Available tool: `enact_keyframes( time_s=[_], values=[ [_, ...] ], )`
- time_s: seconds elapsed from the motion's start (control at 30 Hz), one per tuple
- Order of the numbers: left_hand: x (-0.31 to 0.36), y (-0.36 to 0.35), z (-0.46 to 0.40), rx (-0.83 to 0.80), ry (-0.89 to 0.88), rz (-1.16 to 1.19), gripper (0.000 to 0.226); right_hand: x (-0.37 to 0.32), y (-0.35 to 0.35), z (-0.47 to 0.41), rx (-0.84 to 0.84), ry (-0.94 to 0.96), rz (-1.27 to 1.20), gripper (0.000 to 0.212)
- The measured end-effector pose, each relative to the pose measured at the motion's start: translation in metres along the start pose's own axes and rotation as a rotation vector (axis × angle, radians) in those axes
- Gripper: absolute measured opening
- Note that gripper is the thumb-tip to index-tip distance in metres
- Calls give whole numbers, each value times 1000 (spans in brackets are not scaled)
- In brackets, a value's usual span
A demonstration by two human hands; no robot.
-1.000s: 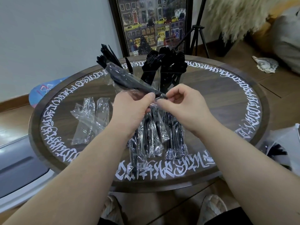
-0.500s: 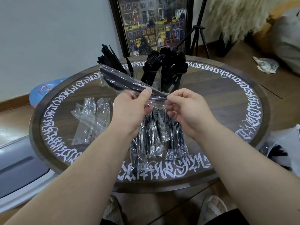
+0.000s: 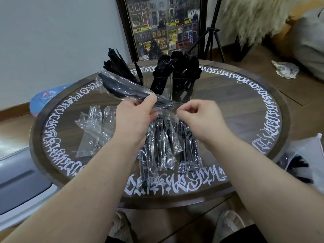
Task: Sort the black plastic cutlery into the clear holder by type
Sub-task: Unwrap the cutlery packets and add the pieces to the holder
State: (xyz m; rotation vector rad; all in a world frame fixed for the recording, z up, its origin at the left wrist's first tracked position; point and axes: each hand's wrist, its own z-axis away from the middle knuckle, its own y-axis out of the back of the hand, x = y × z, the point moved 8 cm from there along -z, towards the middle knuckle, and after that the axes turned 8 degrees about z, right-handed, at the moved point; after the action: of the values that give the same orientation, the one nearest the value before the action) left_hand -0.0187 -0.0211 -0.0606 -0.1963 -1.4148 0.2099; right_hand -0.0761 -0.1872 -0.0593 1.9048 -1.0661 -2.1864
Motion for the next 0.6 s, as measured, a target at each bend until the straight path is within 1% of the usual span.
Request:
enact_keyframes(
  time_s=[0.07,0.13,0.23,0.33,0.43,0.6],
  values=[
    [-1,-3,1,-30,17,24,18,10,-5,0,-32,-76,-48,19],
    [-3,-4,1,-54,24,26,16,15,-7,-2,-55,-136,-203,20],
    [-4,-6,0,-68,11,22,14,15,-15,-2,-139,-214,-472,12],
    [-4,-8,0,-90,7,40,9,17,-21,0,-189,-296,-628,9],
    [-6,-9,1,-114,24,59,7,19,-23,2,-206,-354,-712,10],
    [-14,-14,4,-154,128,107,10,23,-22,2,-170,-402,-758,13]
  ],
)
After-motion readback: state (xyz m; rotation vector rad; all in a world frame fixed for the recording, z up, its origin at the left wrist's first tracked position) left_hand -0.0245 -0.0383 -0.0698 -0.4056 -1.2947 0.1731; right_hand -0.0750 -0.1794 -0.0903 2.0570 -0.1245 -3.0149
